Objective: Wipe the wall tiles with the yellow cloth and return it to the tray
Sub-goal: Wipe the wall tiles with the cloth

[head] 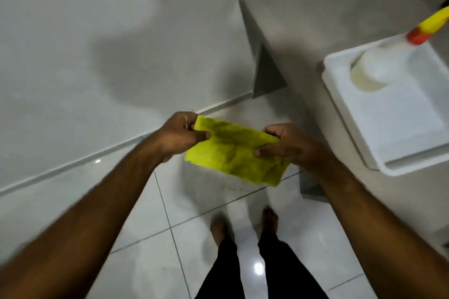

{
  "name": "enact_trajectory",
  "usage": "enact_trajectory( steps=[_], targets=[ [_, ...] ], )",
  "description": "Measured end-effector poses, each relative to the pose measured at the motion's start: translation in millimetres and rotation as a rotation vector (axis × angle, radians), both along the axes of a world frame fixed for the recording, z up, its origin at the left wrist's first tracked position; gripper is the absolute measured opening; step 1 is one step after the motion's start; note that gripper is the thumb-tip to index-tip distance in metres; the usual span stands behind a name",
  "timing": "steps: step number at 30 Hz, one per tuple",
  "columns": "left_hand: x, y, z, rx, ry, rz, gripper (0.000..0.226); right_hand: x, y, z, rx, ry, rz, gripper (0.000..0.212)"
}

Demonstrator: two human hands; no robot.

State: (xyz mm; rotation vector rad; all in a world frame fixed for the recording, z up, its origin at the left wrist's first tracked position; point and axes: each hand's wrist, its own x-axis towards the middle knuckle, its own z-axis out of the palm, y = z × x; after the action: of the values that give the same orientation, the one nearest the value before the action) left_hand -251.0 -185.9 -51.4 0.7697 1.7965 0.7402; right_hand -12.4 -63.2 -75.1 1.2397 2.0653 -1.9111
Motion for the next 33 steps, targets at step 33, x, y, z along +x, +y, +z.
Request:
enact_trajectory(
  steps=[33],
  targets=[
    [87.4,-113.3,-761.7,-0.486,0.700,-0.075,0.087,-5.1,-104.4,-750.2,0.869,-0.779,-0.283,0.039]
  ],
)
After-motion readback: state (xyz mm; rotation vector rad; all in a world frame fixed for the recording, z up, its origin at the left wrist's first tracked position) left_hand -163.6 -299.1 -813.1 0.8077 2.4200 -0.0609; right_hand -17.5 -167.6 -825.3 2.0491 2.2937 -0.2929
